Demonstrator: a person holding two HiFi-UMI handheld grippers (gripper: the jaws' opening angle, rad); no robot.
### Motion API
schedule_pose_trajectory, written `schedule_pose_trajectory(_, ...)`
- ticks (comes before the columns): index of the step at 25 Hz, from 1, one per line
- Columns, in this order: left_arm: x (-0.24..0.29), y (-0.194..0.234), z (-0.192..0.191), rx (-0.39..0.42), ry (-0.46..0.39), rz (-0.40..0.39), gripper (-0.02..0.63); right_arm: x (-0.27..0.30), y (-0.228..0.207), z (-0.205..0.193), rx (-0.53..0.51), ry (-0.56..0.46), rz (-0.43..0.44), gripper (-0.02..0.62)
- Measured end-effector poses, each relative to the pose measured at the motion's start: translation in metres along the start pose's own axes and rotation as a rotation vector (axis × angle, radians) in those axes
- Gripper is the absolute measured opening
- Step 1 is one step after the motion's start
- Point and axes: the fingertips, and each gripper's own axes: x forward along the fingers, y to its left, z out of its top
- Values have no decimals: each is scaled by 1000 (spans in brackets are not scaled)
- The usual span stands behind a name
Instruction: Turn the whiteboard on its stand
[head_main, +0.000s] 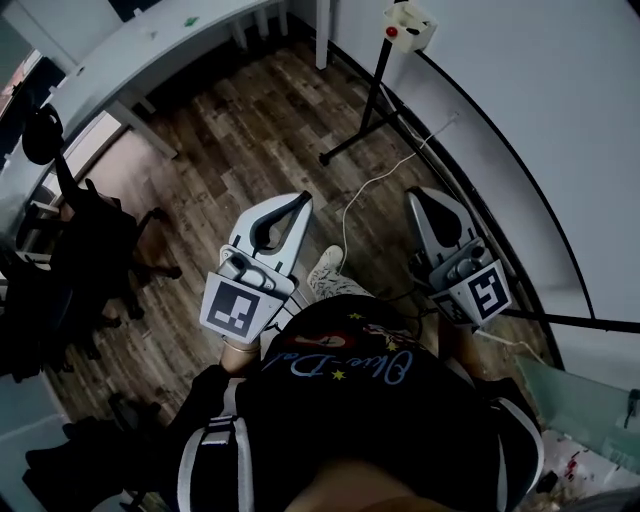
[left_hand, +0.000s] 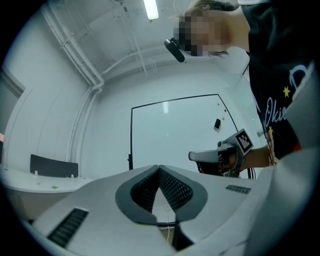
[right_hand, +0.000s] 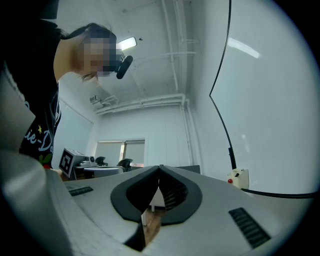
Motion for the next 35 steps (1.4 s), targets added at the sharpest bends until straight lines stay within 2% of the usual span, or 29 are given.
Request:
schedule_pose_trajectory(4,0,25,-7,7,25,34,-3,30,-9,0,35,-38,35,28)
schedule_pose_trajectory(12,25,75,-18,-12,44,76,-3,76,-36,-25,37,-5,48,28)
schedule_pose_trajectory(15,40,84,-16,-1,33,36,-3,87,-46,-28,34,-8,41,28)
schedule_pose_trajectory(19,60,91,-20,92,67,-7,-3,102,-64,-32,43,-19,37,28)
schedule_pose_trajectory(21,66,98,-24,61,71,-4,-3,110,-68,-28,56,-51,38,28)
schedule_pose_trajectory(23,70,106,-23,25,58,5,-3,113,-74,-35,37,-21,27,28)
schedule_pose_trajectory(25,74,114,-22,21,55,13,-3,117,-80,-43,25,10,16,28)
schedule_pose_trajectory(28,81,125,-22,21,57,9,-3,127,-87,-42,33,-6,9,28)
schedule_pose_trajectory(35,104,144,-27,4,45,-47,-3,141,-104,-48,26,-11,-27,28)
